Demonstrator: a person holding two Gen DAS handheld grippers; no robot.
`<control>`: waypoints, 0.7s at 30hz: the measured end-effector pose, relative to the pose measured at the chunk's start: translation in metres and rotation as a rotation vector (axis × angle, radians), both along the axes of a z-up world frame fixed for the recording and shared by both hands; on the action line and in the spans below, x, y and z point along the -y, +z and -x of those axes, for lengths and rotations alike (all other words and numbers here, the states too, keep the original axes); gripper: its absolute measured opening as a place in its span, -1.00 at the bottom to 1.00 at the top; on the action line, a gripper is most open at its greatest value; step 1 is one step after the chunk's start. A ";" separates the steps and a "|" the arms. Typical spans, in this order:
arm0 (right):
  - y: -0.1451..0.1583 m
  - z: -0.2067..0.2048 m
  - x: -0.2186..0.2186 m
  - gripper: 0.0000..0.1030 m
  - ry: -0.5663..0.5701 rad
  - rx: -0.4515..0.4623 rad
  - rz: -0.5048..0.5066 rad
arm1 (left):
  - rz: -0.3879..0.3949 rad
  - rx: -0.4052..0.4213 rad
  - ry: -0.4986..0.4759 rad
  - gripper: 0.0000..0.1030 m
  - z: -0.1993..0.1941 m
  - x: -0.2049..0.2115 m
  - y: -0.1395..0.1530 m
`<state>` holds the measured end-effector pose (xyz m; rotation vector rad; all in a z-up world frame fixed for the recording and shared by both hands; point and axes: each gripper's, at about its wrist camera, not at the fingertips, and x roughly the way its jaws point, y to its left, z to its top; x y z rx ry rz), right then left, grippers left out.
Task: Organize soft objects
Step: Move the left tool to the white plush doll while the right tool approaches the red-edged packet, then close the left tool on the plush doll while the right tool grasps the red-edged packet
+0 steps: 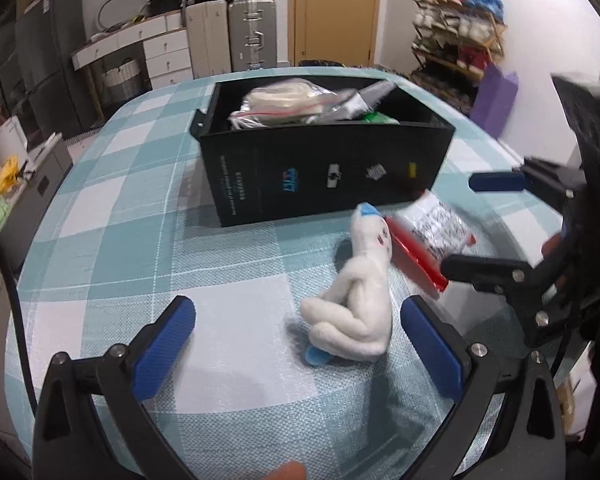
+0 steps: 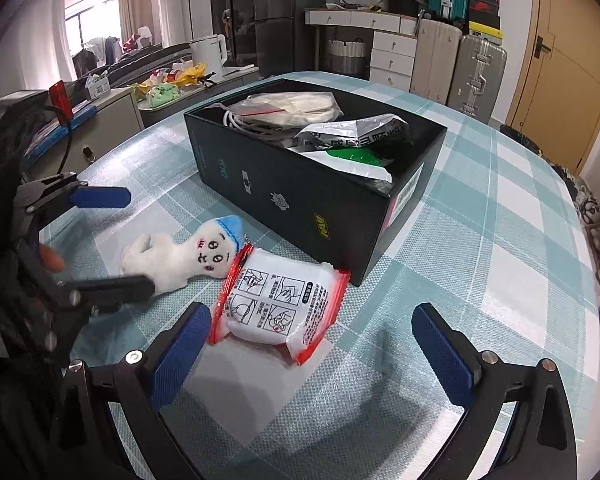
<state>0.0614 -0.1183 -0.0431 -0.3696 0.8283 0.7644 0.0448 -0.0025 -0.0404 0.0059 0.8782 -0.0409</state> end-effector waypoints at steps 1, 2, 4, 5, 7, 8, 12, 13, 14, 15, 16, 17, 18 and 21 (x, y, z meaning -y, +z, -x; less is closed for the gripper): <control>-0.001 -0.001 -0.001 0.98 -0.002 -0.006 0.000 | -0.020 -0.004 -0.002 1.00 -0.001 0.003 -0.002; -0.003 -0.002 -0.001 0.98 -0.006 -0.012 0.002 | -0.033 -0.010 -0.003 1.00 -0.002 0.005 -0.003; -0.003 -0.002 -0.001 0.97 -0.004 -0.016 -0.002 | -0.040 -0.020 -0.013 1.00 -0.003 0.007 -0.005; -0.003 -0.002 -0.001 0.97 -0.001 -0.017 -0.006 | -0.038 -0.023 -0.018 1.00 -0.003 0.008 -0.005; -0.002 -0.001 -0.002 0.97 0.003 -0.016 -0.010 | -0.035 -0.027 -0.020 1.00 -0.004 0.008 -0.005; -0.002 -0.001 -0.003 0.94 0.002 -0.016 -0.009 | -0.031 -0.031 -0.019 1.00 -0.005 0.008 -0.006; -0.004 -0.002 -0.006 0.73 0.007 -0.028 -0.008 | 0.001 -0.040 -0.003 0.99 -0.006 0.002 -0.006; -0.005 -0.002 -0.007 0.67 0.005 -0.027 -0.002 | 0.003 -0.041 0.001 0.99 -0.006 0.002 -0.007; -0.006 -0.002 -0.008 0.59 0.004 -0.031 -0.001 | 0.003 -0.042 0.004 0.99 -0.006 0.002 -0.007; -0.006 -0.003 -0.008 0.58 0.006 -0.034 -0.002 | 0.002 -0.041 0.006 0.99 -0.006 0.002 -0.007; -0.007 -0.003 -0.009 0.57 0.007 -0.036 -0.003 | 0.001 -0.039 0.007 0.99 -0.006 0.002 -0.007; -0.007 -0.003 -0.009 0.55 0.007 -0.035 -0.003 | 0.002 -0.037 0.006 0.98 -0.006 0.002 -0.007; -0.006 -0.003 -0.009 0.52 0.009 -0.036 -0.004 | 0.004 -0.035 0.005 0.98 -0.006 0.002 -0.007; -0.005 -0.002 -0.008 0.38 0.021 -0.031 -0.008 | 0.006 -0.028 0.003 0.98 -0.006 0.003 -0.007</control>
